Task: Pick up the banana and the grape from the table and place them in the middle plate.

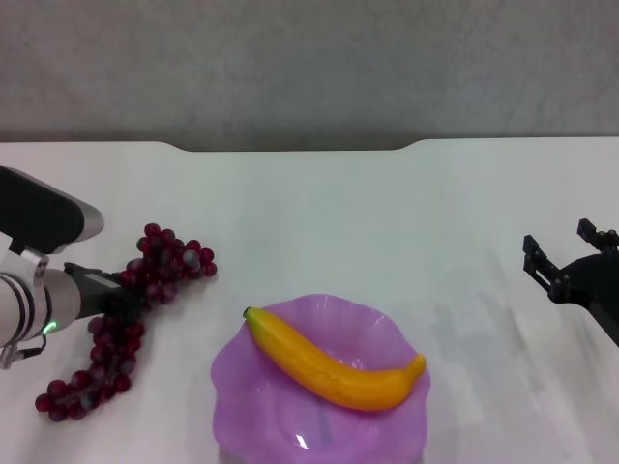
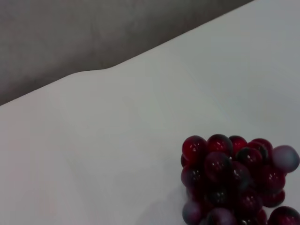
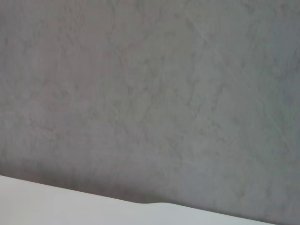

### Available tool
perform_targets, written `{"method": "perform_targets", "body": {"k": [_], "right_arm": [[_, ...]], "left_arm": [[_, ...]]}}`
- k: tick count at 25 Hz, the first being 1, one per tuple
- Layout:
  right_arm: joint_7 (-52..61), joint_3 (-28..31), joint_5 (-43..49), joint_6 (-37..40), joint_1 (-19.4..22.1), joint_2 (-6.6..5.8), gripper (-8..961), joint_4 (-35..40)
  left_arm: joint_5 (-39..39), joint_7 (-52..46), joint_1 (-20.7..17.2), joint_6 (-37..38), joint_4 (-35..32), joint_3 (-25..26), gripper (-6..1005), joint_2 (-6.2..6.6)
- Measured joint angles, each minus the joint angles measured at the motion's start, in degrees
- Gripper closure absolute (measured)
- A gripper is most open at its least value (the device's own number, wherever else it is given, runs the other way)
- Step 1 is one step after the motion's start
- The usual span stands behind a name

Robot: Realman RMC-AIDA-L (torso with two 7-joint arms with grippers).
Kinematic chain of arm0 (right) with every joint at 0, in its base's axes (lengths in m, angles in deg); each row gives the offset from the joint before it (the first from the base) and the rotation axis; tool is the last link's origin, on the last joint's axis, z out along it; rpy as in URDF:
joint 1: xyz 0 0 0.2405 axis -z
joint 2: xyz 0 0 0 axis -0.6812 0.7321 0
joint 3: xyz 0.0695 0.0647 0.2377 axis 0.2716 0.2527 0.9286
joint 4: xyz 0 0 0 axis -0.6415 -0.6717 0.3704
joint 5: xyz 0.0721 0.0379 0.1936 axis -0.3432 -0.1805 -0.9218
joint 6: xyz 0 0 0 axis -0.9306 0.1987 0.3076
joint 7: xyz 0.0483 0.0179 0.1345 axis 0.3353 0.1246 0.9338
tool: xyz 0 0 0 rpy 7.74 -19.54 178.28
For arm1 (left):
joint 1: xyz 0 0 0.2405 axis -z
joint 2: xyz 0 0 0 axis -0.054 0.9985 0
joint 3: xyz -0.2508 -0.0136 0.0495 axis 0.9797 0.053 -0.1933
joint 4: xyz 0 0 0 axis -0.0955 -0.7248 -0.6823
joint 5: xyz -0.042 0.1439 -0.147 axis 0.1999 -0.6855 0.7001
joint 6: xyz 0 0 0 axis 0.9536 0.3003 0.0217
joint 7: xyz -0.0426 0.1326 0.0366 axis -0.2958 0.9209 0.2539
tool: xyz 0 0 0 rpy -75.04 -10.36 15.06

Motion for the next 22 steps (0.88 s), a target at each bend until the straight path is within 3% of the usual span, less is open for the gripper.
{"method": "perform_targets", "body": {"k": [7, 11, 22], "right_arm": [[0.01, 0.00, 0.00, -0.06, 0.04, 0.00, 168, 0.13], [0.08, -0.01, 0.00, -0.14, 0.05, 0.00, 167, 0.21], [0.08, 0.00, -0.05, -0.15, 0.09, 0.00, 167, 0.42]], "left_arm": [[2.52, 0.36, -1.70, 0.31, -2.27, -0.01, 715, 0.11], [6.08, 2.52, -4.56, 0.42, -6.34, 0.06, 726, 0.21], [29.15, 17.77, -14.27, -0.67, -19.42, 0.73, 743, 0.47]]}}
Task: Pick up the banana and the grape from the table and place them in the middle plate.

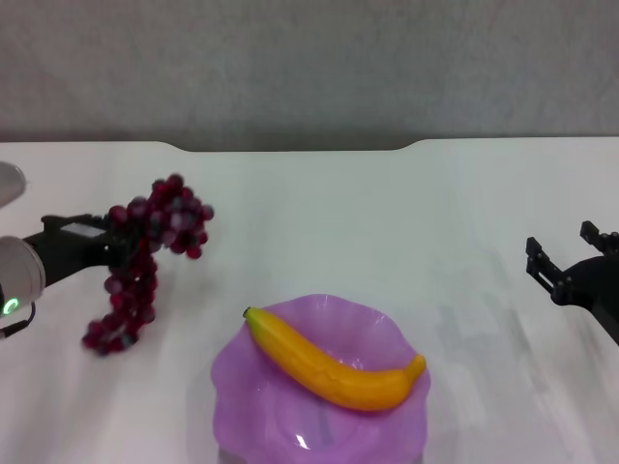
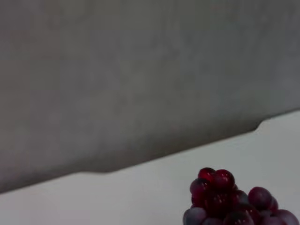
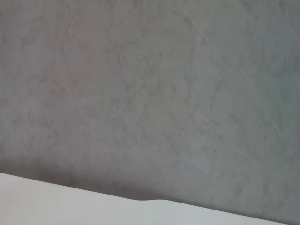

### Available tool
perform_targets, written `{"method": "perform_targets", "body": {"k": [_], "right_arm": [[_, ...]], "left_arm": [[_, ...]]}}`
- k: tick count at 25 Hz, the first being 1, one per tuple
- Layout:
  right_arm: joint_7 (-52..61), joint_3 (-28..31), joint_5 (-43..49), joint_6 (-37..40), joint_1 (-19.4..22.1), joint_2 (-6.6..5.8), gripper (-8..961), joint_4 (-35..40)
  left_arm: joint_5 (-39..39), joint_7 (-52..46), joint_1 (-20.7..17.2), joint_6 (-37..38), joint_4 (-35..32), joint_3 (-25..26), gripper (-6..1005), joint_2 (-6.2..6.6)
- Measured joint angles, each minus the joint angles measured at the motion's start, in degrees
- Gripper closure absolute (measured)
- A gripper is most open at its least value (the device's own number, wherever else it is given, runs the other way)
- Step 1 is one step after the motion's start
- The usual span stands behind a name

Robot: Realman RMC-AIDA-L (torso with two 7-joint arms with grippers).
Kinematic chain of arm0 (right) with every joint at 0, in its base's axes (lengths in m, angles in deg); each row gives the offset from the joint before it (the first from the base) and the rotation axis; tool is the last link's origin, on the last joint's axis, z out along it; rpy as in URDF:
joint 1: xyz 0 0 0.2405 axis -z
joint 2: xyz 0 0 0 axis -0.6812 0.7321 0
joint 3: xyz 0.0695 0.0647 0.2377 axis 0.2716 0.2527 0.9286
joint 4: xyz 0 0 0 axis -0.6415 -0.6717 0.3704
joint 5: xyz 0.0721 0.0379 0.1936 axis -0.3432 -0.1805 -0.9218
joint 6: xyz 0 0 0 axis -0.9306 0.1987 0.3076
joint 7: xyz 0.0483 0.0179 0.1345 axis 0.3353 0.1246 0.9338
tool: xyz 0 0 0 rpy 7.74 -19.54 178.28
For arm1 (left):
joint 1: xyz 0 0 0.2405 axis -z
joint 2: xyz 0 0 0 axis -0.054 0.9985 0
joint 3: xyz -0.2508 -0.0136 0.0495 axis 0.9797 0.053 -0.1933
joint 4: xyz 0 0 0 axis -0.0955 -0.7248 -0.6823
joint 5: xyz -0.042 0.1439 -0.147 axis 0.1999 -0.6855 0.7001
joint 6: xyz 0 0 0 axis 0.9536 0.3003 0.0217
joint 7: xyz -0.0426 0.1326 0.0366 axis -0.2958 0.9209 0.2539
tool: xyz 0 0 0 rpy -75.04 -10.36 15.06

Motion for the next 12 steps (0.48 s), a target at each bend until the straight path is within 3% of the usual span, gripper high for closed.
{"method": "perform_targets", "body": {"k": [7, 12], "right_arm": [[-0.01, 0.00, -0.01, -0.01, 0.03, 0.00, 167, 0.11], [-0.02, 0.00, -0.07, -0.04, 0.03, 0.00, 167, 0.11]], "left_arm": [[12.58, 9.13, -4.44, -11.68, -8.91, 4.20, 744, 0.03], [17.37, 12.37, -7.26, -17.49, -13.90, 6.59, 746, 0.00]]}}
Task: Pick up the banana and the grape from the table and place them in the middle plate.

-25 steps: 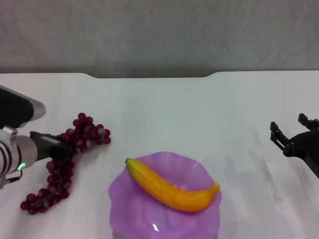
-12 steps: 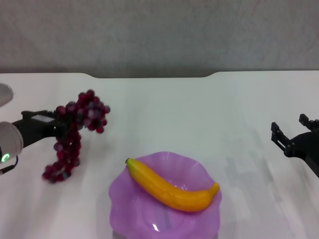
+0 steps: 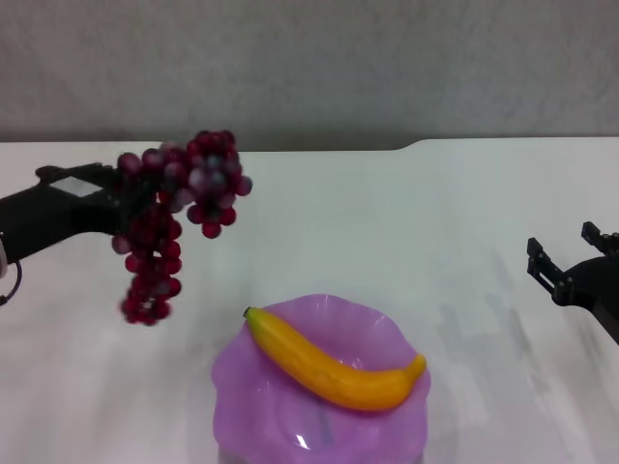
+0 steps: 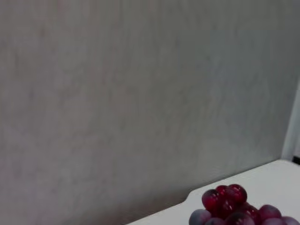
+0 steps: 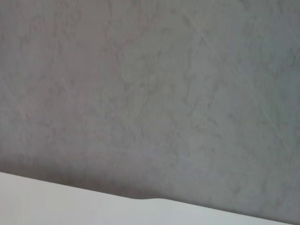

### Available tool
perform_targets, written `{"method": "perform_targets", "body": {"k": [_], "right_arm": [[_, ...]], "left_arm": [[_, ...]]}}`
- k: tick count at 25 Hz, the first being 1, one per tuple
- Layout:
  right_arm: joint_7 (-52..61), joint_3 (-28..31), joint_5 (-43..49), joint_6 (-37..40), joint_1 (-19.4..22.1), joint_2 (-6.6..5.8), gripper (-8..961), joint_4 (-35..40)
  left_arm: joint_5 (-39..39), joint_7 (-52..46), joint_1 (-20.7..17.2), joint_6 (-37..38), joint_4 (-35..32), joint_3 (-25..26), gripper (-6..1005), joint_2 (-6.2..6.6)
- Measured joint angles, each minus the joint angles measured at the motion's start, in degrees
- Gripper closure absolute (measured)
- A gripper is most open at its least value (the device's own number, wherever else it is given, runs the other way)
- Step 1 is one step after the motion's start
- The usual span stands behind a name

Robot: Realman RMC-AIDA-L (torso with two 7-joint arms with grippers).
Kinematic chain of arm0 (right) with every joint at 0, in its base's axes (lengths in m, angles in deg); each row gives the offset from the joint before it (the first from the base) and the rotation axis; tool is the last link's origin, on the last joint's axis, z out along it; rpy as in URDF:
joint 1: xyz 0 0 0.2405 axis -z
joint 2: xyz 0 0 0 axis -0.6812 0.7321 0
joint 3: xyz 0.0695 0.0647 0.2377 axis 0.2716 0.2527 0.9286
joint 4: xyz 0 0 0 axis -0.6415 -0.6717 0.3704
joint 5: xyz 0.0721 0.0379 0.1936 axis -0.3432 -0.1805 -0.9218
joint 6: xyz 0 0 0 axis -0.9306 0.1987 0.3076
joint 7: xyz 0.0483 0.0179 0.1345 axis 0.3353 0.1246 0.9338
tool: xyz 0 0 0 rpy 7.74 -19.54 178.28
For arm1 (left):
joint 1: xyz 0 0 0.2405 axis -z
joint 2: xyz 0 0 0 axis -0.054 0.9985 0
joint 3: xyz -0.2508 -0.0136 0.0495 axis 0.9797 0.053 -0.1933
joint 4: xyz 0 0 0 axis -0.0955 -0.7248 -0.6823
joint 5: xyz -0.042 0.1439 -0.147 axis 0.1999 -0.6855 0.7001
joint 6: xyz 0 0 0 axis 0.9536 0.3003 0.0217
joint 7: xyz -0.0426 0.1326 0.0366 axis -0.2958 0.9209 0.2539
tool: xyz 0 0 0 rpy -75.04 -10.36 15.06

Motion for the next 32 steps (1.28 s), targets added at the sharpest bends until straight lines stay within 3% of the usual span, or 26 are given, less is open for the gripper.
{"method": "perform_targets", "body": {"k": [7, 12, 18, 25, 28, 32], "right_arm": [[-0.01, 0.01, 0.04, -0.03, 0.00, 0.00, 168, 0.00], [-0.01, 0.01, -0.02, -0.03, 0.00, 0.00, 168, 0.00], [-0.01, 0.01, 0.07, -0.03, -0.22, 0.00, 168, 0.00], [-0.01, 0.00, 0.12, -1.25, -0.47, 0.00, 167, -0.16], [-0.01, 0.00, 0.09, -1.28, -0.46, -0.01, 167, -0.21], [-0.01, 0.00, 0.04, -1.30, -0.44, 0.02, 167, -0.24]], "left_arm": [[0.82, 5.68, -4.28, -3.52, -6.72, -3.40, 751, -0.18], [-3.09, 6.38, -5.96, -5.96, -12.26, -6.37, 752, -0.11], [-18.30, -0.14, -6.24, -6.96, -20.16, -12.75, 755, -0.15], [-33.38, -4.96, -4.82, -7.63, -21.24, -19.72, 756, -0.20], [-42.97, -10.53, -3.28, -8.11, -21.75, -23.87, 756, -0.18], [-49.85, -14.86, -0.62, -8.09, -20.32, -29.06, 756, -0.26]]}}
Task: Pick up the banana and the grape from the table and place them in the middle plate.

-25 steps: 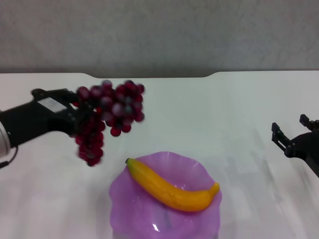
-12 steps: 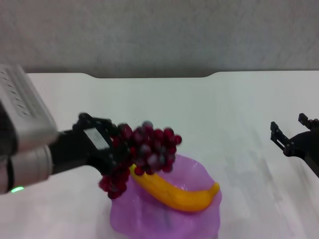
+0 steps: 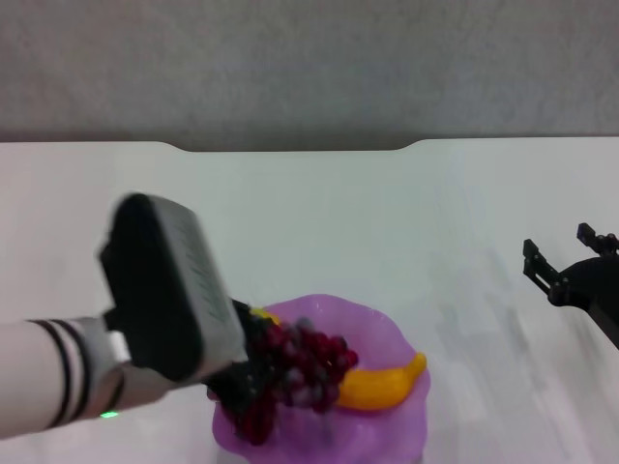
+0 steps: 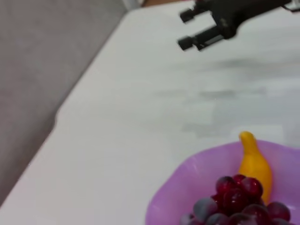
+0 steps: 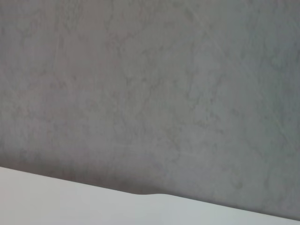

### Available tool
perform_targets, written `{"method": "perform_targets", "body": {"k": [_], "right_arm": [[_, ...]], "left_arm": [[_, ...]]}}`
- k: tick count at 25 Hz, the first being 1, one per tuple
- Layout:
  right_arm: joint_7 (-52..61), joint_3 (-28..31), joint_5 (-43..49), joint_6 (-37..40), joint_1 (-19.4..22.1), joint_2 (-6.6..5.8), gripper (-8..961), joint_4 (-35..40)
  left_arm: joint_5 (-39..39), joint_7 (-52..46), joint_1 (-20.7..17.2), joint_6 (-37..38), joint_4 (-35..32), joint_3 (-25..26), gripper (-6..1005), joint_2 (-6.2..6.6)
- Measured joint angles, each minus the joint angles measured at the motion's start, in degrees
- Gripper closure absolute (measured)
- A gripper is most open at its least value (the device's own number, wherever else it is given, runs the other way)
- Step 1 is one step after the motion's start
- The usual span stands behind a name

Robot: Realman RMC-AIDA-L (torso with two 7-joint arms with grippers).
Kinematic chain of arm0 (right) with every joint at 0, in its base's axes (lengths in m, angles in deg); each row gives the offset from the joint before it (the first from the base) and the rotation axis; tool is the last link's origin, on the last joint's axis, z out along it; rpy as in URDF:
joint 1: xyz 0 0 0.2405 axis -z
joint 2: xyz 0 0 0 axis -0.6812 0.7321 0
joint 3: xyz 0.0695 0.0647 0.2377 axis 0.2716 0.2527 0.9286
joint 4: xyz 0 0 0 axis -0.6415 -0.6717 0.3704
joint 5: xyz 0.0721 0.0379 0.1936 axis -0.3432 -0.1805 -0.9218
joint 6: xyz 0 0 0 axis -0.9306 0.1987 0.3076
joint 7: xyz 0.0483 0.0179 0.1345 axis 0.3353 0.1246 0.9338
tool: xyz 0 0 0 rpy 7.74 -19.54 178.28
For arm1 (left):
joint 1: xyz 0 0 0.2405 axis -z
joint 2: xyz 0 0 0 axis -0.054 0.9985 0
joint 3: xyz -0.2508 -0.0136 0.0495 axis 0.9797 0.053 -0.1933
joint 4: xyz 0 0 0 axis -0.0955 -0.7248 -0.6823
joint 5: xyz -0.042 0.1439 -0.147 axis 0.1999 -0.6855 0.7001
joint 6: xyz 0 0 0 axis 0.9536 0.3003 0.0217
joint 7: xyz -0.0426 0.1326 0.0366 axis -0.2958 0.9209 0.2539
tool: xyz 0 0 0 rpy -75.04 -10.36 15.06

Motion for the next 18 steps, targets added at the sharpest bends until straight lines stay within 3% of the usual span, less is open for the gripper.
{"method": "perform_targets", "body": {"k": [9, 18], "right_arm": [[0.00, 0.03, -0.07, -0.04, -0.02, 0.00, 168, -0.06], [0.00, 0.00, -0.25, -0.04, 0.03, -0.02, 168, 0.19]], "left_arm": [[-6.06, -6.05, 3.97, 1.73, 4.88, -4.58, 757, -0.13], [-10.75, -7.72, 3.04, 5.28, 5.04, -8.55, 583, -0.10]]}}
